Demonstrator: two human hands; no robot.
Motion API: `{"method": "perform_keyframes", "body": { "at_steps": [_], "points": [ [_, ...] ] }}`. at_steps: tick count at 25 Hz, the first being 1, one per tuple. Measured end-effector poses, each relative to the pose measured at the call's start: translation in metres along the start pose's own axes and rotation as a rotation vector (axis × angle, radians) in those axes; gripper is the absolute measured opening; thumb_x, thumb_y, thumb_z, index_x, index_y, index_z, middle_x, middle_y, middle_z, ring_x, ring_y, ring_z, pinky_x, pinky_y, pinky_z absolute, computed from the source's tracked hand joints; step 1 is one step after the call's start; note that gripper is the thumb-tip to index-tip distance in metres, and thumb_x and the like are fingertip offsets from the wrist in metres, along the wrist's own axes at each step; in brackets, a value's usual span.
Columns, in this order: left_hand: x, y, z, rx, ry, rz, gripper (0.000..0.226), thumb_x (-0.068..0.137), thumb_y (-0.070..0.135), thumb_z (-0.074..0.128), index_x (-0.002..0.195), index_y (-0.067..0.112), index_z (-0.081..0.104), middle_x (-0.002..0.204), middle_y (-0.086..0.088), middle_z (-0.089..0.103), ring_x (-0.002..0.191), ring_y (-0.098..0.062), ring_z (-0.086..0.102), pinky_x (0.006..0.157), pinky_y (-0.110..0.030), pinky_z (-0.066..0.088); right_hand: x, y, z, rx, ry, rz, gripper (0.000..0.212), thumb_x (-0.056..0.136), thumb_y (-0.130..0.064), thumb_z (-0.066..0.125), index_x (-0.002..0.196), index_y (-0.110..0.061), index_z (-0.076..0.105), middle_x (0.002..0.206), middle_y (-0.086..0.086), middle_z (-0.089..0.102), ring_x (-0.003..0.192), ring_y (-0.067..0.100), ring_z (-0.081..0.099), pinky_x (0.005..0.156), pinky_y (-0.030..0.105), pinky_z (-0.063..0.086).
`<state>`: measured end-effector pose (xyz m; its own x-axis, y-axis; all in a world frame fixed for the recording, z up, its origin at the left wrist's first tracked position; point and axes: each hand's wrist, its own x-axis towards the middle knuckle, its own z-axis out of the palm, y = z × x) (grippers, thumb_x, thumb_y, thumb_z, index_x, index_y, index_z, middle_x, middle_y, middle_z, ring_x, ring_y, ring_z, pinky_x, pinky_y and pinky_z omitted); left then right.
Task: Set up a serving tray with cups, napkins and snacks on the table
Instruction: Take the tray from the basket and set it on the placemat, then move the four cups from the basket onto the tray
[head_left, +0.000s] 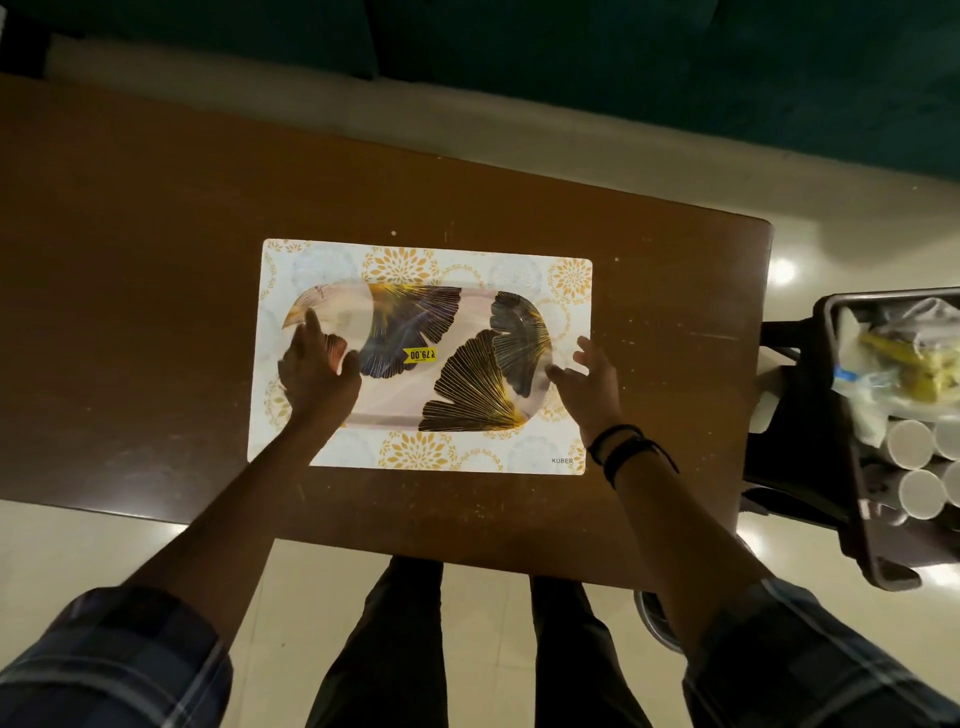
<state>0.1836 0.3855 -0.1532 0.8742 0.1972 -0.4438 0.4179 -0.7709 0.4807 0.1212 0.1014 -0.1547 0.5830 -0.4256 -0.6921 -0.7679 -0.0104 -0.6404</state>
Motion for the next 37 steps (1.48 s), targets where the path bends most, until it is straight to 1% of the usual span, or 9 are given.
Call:
{"method": "perform_keyframes", "body": {
  "at_steps": [2,4,13,18,22,24,28,33,37],
  "points": [
    [-0.018,0.027,0.012,0.073,0.01,0.095,0.072,0.09,0.032,0.055,0.149,0.008,0.022,0.146,-0.023,0.04,0.134,-0.039,0.036,0.112,-0.043,0.023,-0.004,0.0,-0.01,0.045,0.036,-0.015,0.068,0.089,-0.012,0.065,0.148,-0.013,0.031,0.149,0.01,0.039,0.132,0.025,0.044,0.093,0.031,0.045],
    [-0.034,0.053,0.028,-0.045,-0.086,0.185,0.071,0.092,0.023,0.056,0.149,0.004,0.02,0.146,-0.025,0.038,0.136,-0.039,0.035,0.11,-0.039,0.027,-0.011,0.0,-0.023,0.118,0.084,-0.011,0.073,0.089,-0.01,0.065,0.15,-0.013,0.024,0.151,0.011,0.037,0.133,0.024,0.044,0.097,0.032,0.045],
    [-0.136,0.168,0.129,0.006,-0.374,0.484,0.068,0.095,0.03,0.05,0.151,0.017,0.014,0.157,-0.014,0.024,0.145,-0.032,0.021,0.115,-0.048,0.027,-0.05,0.051,-0.146,0.457,0.384,0.031,0.077,0.09,-0.019,0.064,0.15,-0.026,0.016,0.144,0.0,0.037,0.129,0.016,0.042,0.105,0.036,0.042],
    [-0.203,0.223,0.204,0.069,-0.58,0.478,0.068,0.095,0.043,0.044,0.151,0.031,0.006,0.161,-0.005,0.012,0.148,-0.029,0.014,0.115,-0.055,0.025,-0.049,0.114,-0.274,0.501,0.676,0.032,0.07,0.089,-0.01,0.065,0.147,-0.011,0.024,0.132,0.007,0.043,0.117,0.014,0.046,0.097,0.031,0.044],
    [-0.249,0.269,0.252,0.012,-0.741,0.405,0.067,0.098,0.033,0.045,0.152,0.028,0.005,0.161,-0.003,0.009,0.148,-0.025,0.012,0.117,-0.048,0.021,-0.033,0.178,-0.374,0.494,0.894,0.109,0.074,0.071,-0.022,0.074,0.133,-0.002,0.039,0.122,0.02,0.054,0.109,0.029,0.058,0.096,0.053,0.05],
    [-0.265,0.287,0.277,-0.011,-0.78,0.404,0.065,0.098,0.031,0.044,0.152,0.023,0.008,0.161,-0.004,0.011,0.148,-0.024,0.013,0.116,-0.042,0.02,-0.025,0.2,-0.412,0.531,0.946,0.208,0.076,0.074,-0.016,0.075,0.137,-0.001,0.036,0.125,0.016,0.052,0.117,0.034,0.057,0.099,0.044,0.05],
    [-0.271,0.31,0.325,0.04,-0.846,0.379,0.065,0.098,0.033,0.045,0.152,0.018,0.012,0.16,-0.006,0.016,0.147,-0.027,0.018,0.117,-0.043,0.025,-0.004,0.223,-0.465,0.526,0.969,0.335,0.087,0.077,-0.017,0.075,0.147,-0.006,0.024,0.149,0.017,0.033,0.129,0.027,0.046,0.095,0.029,0.042],
    [-0.265,0.332,0.375,-0.021,-0.914,0.201,0.069,0.096,0.036,0.048,0.151,0.016,0.012,0.158,-0.01,0.024,0.144,-0.027,0.026,0.115,-0.048,0.03,0.032,0.236,-0.526,0.308,0.908,0.248,0.097,0.071,-0.032,0.072,0.151,-0.009,0.021,0.152,0.012,0.033,0.137,0.026,0.039,0.113,0.041,0.037],
    [-0.263,0.349,0.4,-0.085,-0.903,0.111,0.04,0.096,0.029,0.047,0.132,0.012,0.045,0.132,-0.011,0.055,0.125,-0.028,0.051,0.105,-0.043,0.042,0.059,0.239,-0.558,0.035,0.736,0.258,0.075,0.079,-0.046,0.064,0.145,-0.019,0.038,0.14,0.009,0.051,0.131,0.03,0.047,0.114,0.041,0.031]
  ]
}}
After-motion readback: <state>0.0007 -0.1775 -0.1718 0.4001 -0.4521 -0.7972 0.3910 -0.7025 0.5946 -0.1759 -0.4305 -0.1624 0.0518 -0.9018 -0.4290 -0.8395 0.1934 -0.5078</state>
